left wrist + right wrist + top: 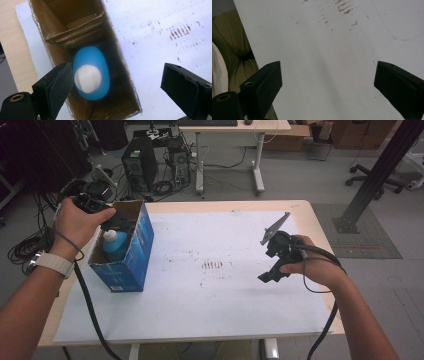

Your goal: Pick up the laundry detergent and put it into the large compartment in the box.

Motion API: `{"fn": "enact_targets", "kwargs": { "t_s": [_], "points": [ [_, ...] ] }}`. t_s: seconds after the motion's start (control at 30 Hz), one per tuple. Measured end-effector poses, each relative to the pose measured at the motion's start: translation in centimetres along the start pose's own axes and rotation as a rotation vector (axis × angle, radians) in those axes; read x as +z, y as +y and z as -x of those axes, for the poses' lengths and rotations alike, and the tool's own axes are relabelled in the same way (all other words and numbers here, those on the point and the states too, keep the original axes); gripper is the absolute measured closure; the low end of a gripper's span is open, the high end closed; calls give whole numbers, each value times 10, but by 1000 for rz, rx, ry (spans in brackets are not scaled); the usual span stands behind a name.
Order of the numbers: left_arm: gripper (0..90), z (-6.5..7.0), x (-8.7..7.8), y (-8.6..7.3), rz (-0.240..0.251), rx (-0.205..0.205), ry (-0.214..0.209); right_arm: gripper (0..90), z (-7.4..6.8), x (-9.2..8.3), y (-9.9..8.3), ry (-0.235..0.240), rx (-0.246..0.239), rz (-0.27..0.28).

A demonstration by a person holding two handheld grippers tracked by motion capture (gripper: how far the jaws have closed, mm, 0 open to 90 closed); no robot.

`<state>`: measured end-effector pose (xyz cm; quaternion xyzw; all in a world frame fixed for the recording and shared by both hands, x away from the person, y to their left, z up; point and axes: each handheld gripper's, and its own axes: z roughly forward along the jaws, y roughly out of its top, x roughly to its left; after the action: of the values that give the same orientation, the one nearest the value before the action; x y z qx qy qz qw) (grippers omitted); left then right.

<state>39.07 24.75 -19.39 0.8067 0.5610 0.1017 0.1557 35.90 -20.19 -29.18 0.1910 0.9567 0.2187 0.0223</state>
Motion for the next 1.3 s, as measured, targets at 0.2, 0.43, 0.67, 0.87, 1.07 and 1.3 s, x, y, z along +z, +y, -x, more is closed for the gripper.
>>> {"fn": "enact_targets", "kwargs": {
  "t_s": [0.2, 0.43, 0.67, 0.87, 1.07, 1.3],
  "points": [
    [107, 10, -6, 3, 1, 36, -6, 83, -1, -1, 1, -2, -2, -2],
    [115, 23, -11, 5, -17, 82, -12, 82, -1, -2, 2, -4, -3, -1],
    [115, 34, -18, 7, -21, 121, -13, 83, -2, -2, 3, -2, -6, -2],
    [115, 43, -22, 8, -27, 154, -23, 82, -2, -3, 3, -6, -8, 0],
    [115, 52, -22, 8, -31, 195, -43, 82, -3, -3, 2, -6, -5, 0],
    [114, 58, -23, 8, -21, 229, -61, 83, -2, -5, 0, -8, -3, 3]
  ]
}}
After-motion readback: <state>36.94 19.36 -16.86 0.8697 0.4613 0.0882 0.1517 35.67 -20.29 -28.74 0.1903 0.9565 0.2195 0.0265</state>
